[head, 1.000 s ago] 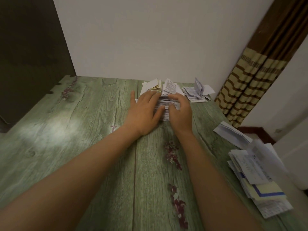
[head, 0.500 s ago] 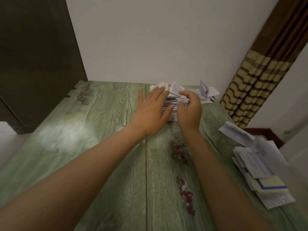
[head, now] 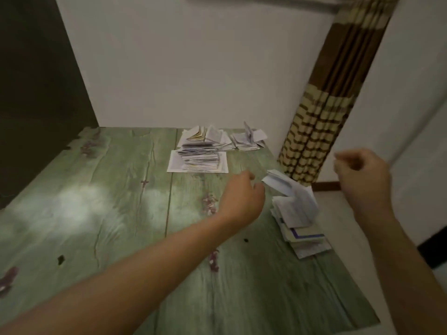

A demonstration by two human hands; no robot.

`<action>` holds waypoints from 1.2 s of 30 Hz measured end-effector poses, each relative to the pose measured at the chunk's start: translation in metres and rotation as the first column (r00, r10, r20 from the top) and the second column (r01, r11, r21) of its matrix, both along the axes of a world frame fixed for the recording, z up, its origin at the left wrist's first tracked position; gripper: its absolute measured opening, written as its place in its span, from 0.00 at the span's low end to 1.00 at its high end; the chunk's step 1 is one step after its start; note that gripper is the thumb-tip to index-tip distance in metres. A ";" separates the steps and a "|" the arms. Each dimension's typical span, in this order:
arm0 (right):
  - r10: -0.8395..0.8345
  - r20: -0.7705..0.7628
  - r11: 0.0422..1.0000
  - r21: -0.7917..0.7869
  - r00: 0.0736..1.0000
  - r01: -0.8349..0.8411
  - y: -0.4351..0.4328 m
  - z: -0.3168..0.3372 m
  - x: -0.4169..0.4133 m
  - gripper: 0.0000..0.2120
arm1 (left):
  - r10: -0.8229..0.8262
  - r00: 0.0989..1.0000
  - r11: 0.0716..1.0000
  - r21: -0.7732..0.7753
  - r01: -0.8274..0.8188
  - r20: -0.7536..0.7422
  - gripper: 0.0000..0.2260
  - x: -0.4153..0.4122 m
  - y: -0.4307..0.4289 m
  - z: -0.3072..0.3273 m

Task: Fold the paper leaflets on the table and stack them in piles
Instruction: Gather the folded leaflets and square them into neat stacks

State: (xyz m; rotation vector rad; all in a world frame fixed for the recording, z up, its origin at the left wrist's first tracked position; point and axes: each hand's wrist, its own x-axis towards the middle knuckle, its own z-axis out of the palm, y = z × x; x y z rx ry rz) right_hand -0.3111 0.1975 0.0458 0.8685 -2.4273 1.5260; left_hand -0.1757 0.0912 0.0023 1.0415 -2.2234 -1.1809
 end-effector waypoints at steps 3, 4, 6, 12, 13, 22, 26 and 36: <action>-0.024 0.354 0.966 0.250 0.935 -0.069 0.020 -0.030 -0.016 0.16 | 0.107 0.994 0.901 0.420 -0.112 0.034 0.19 -0.015 0.026 0.001; 0.005 0.464 0.949 0.276 0.886 -0.150 0.024 -0.037 -0.013 0.18 | 0.139 0.988 0.827 0.541 -0.150 0.061 0.23 -0.021 0.033 0.002; 0.036 0.570 0.913 0.315 0.821 -0.259 0.023 -0.046 -0.004 0.17 | 0.167 0.983 0.721 0.669 -0.178 0.082 0.25 -0.032 0.040 -0.001; -0.014 0.466 0.821 0.511 0.885 -0.255 0.015 -0.068 -0.008 0.27 | 0.208 0.973 0.793 0.565 -0.230 0.104 0.26 -0.055 0.056 -0.017; -0.047 0.436 0.791 0.566 0.899 -0.233 0.012 -0.073 -0.008 0.30 | 0.205 0.971 0.818 0.524 -0.239 0.123 0.25 -0.056 0.057 -0.019; -0.130 0.196 0.724 0.688 0.972 -0.042 -0.002 -0.079 0.012 0.31 | 0.156 0.977 0.909 0.367 -0.198 0.143 0.14 -0.046 0.057 -0.028; -0.089 0.305 0.723 0.674 0.948 -0.149 -0.005 -0.079 0.009 0.29 | 0.176 0.976 0.926 0.315 -0.209 0.131 0.13 -0.037 0.057 -0.034; -0.137 0.425 0.724 0.659 0.895 -0.202 -0.013 -0.072 0.025 0.39 | 0.163 0.986 0.945 0.282 -0.164 0.027 0.13 -0.012 0.055 -0.039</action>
